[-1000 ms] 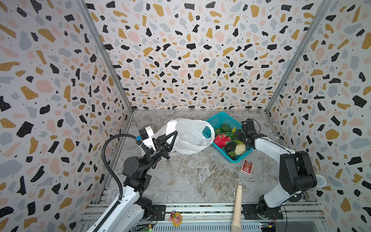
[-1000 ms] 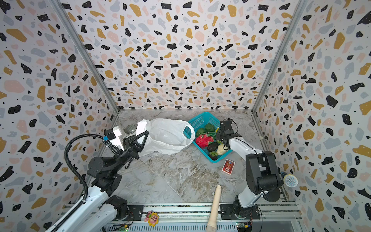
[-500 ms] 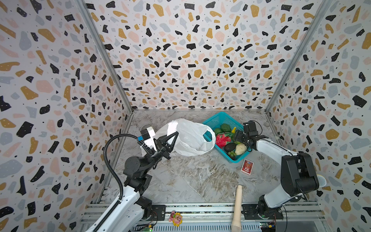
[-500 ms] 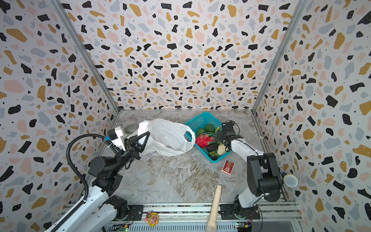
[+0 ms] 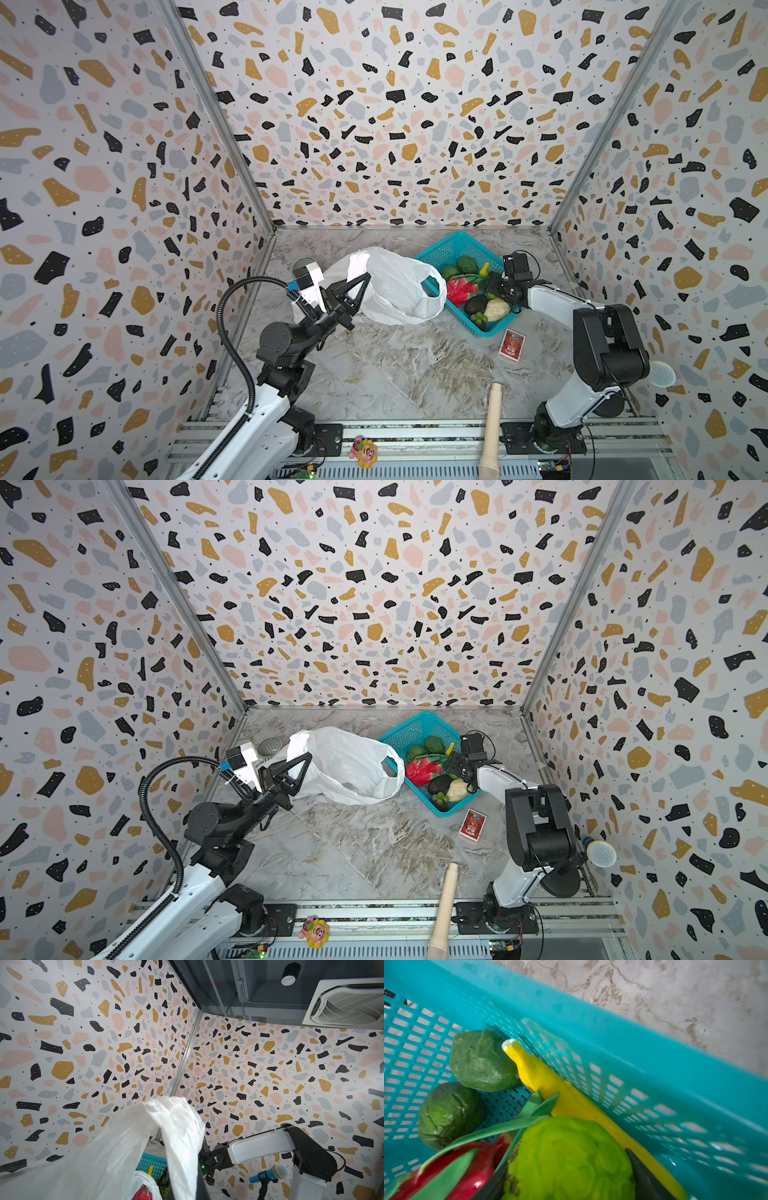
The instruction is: Place the fruits into the plastic bag
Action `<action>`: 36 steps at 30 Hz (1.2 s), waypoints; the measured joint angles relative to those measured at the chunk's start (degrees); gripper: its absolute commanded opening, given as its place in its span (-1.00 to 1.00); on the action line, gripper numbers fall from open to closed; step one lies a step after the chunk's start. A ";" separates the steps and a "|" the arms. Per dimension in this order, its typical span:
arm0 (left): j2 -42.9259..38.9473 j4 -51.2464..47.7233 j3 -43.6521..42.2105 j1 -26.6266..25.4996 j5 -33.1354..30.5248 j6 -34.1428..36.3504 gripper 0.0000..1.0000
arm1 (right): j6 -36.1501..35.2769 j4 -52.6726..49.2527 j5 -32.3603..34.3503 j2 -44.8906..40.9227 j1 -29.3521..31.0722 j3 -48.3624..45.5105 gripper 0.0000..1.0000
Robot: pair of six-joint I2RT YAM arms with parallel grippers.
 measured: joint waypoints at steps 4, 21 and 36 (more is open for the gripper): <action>0.02 -0.20 0.00 0.00 -0.04 0.24 -1.00 | -0.07 -0.24 -0.70 -4.50 0.00 -2.08 -0.40; 0.57 -1.03 0.00 -0.44 -1.53 0.31 -1.00 | -7.96 7.87 -13.84 -24.09 25.83 1.77 -0.34; -1.38 1.22 -0.94 -0.81 -1.09 -3.43 -1.00 | -9.84 4.85 -20.28 12.07 38.97 25.07 -0.20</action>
